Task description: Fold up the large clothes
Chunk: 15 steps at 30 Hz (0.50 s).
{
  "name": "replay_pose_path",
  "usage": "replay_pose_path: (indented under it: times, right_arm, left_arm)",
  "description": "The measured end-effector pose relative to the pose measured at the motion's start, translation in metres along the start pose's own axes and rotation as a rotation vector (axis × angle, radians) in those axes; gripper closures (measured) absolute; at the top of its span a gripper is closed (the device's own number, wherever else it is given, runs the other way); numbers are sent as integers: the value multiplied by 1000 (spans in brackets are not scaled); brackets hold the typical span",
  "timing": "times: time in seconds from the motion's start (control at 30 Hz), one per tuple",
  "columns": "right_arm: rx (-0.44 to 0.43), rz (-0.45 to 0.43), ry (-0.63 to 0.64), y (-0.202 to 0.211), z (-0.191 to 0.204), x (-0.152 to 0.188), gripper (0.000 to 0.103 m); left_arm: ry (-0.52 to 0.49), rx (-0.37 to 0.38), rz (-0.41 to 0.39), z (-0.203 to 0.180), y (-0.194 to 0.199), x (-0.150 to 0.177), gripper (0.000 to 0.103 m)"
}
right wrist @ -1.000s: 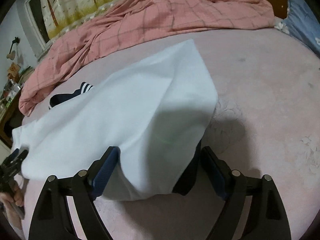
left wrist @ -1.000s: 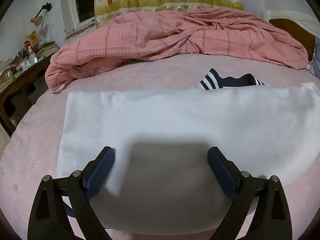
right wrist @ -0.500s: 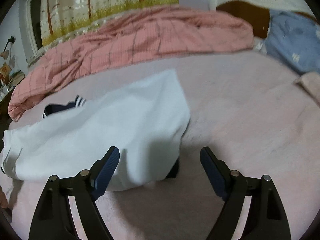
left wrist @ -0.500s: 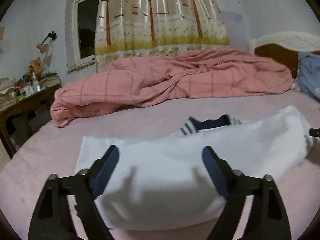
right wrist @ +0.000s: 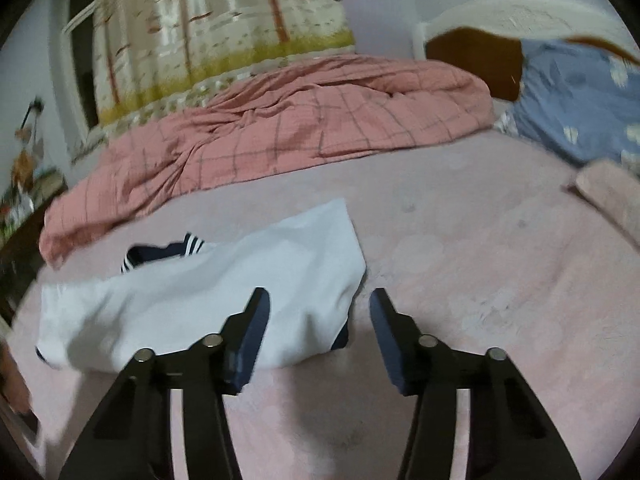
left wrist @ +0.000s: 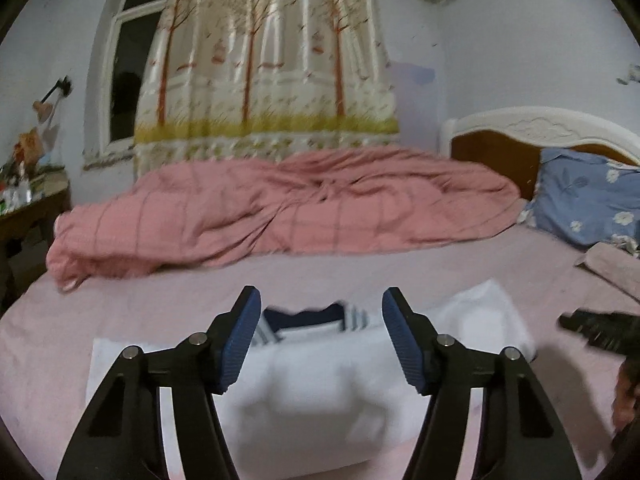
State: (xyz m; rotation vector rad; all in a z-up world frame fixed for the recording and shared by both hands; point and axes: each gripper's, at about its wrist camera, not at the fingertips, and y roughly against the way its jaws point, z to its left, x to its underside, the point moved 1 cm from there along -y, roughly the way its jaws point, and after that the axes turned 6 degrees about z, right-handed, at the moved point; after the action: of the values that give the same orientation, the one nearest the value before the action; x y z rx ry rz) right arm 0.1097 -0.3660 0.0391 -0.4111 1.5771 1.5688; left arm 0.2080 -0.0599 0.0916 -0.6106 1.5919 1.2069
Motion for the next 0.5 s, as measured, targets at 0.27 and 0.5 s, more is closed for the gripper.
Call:
replay_pose_path:
  times: [0.27, 0.5]
  right_arm:
    - [27, -27, 50, 34, -11, 11, 63]
    - [35, -23, 24, 40, -23, 9, 63]
  left_arm:
    - [33, 24, -57, -26, 7, -8, 43]
    - [-14, 1, 23, -26, -24, 30, 43]
